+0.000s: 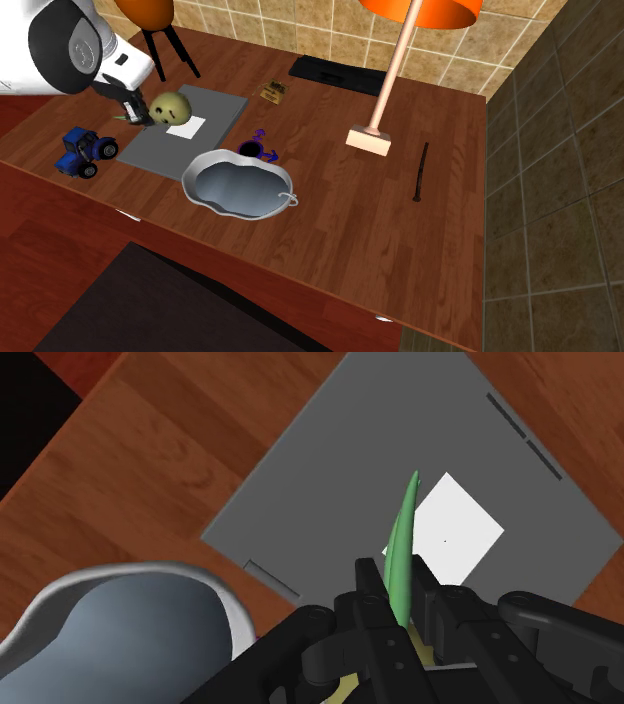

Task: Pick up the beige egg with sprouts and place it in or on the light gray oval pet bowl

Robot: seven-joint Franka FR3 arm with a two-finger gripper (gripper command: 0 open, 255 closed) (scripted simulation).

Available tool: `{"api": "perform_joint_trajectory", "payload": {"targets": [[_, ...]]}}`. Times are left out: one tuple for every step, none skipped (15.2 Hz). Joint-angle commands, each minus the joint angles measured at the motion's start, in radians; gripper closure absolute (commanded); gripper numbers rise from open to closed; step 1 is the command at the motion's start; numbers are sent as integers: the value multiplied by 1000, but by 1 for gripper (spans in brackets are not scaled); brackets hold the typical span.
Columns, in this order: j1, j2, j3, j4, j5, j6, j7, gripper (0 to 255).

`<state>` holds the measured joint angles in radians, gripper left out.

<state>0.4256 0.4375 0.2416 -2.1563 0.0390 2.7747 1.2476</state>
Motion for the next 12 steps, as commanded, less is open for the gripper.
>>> {"api": "perform_joint_trajectory", "payload": {"targets": [[-52,-38,18,-61,24,20,-56,255],[-79,-56,27,-92,38,30,-85,255],[-106,-73,37,-122,53,39,-115,255],[-134,-91,47,-151,69,48,-147,255],[-163,-108,57,-179,86,55,-180,255],[-192,-124,68,-206,104,62,-214,255],[-222,-140,79,-231,123,68,-250,255],[-253,-155,91,-256,143,74,-287,255],[-284,-171,102,-279,164,78,-326,255],[-315,-185,113,-301,186,81,-365,255],[-347,-199,124,-322,208,83,-406,255],[-377,-213,134,-342,231,85,-448,255]]}}
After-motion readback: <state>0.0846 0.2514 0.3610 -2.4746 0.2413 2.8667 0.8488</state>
